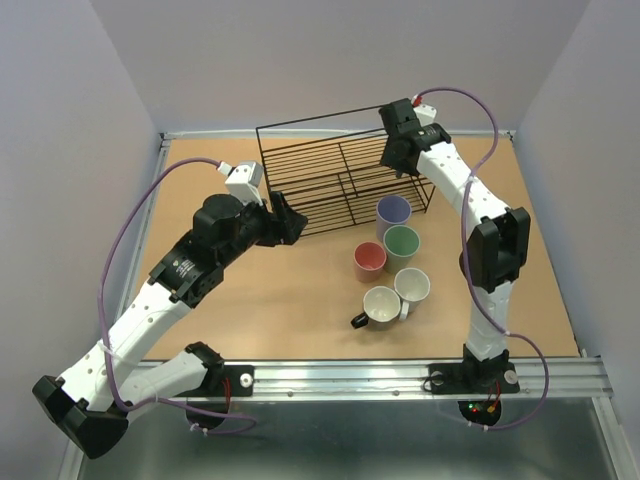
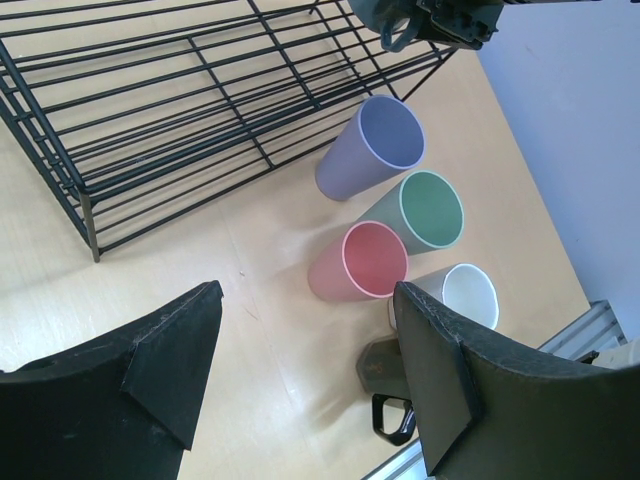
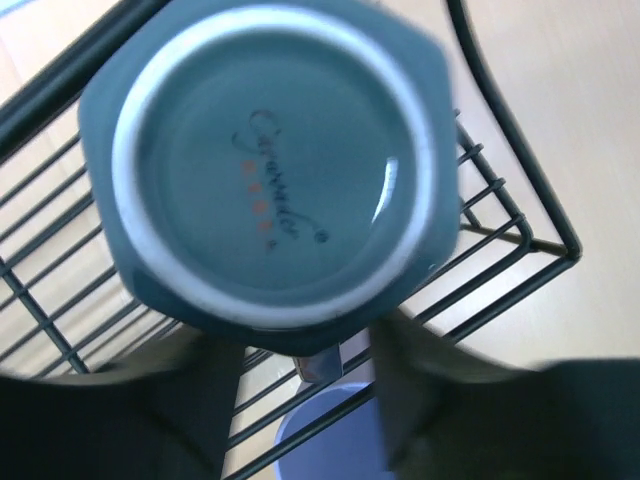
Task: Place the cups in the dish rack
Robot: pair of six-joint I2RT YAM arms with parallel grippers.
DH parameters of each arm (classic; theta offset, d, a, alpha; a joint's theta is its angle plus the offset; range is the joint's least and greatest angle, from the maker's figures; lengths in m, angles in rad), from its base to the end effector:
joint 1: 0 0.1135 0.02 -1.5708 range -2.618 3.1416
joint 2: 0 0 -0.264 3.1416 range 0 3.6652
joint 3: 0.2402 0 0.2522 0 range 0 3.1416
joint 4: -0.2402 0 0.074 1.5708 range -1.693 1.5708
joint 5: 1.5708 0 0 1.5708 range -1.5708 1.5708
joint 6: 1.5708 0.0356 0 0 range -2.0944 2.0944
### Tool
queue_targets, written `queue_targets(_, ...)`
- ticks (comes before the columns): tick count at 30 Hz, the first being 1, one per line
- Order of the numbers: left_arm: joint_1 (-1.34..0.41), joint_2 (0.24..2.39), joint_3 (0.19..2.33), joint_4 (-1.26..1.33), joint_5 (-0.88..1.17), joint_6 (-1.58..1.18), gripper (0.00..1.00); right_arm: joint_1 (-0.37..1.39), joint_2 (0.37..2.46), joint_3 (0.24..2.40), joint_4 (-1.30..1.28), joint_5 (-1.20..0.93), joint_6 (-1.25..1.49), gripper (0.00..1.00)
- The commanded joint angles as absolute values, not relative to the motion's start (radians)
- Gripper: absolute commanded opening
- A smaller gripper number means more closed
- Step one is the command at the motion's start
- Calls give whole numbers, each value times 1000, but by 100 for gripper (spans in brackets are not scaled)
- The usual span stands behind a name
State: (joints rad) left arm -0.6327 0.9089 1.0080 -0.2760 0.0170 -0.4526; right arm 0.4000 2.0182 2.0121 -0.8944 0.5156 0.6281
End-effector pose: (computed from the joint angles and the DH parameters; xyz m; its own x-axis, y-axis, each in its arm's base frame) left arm 0.1637 -0.1208 0.3864 -0.3921 -0.2547 -0.8840 0.4818 0.7617 -0.4332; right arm 0.4165 0.1570 0.3278 -0.6173 0.2940 -0.7297 0.3783 0.9242 0.0524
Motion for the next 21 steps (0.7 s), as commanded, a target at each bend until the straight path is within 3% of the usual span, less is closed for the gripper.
queue_targets(1,-629,893,1012,-261,9,-436,80,420,2033,2097,-922,548,630,62)
queue_targets(9,-630,905,1022,-271,9,-446,79,428,2002,2115,-943,560,621,72)
queue_targets(21,-629,965,1061,-319,17,-422,79,430,1777,2071,-1005,529,590,76)
